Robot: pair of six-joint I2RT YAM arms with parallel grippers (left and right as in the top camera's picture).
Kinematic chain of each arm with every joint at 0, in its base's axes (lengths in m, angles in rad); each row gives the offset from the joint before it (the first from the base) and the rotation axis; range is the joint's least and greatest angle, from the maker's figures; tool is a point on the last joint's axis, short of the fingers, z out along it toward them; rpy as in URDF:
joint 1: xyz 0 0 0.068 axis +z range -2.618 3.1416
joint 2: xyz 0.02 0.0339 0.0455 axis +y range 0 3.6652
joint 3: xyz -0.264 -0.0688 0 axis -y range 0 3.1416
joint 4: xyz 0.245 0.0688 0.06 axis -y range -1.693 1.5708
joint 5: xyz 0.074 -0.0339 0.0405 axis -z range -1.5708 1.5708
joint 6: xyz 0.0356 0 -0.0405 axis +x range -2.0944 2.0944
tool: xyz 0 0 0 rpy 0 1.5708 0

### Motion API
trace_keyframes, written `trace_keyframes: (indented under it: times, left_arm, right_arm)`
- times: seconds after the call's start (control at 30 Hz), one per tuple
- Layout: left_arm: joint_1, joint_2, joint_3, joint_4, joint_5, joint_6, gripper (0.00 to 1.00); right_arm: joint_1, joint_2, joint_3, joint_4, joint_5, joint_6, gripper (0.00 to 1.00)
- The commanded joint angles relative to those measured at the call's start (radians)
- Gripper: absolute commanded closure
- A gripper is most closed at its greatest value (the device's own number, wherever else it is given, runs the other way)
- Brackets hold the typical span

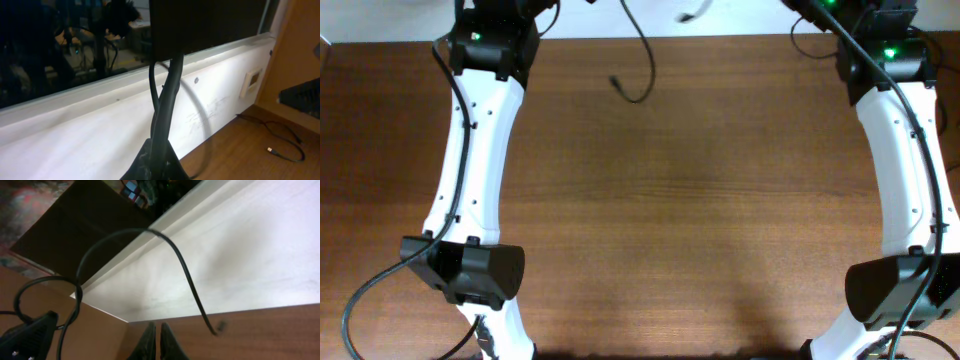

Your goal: Untangle cables

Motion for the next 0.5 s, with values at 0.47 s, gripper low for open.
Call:
trace_keyframes:
  times: [0.47]
  left_arm:
    - [-0.175, -0.045, 0.016, -0.006, -0.002, 0.008, 1.00]
  right_arm:
    - [0.163, -0.004, 0.017, 0.032, 0.022, -0.063, 0.89]
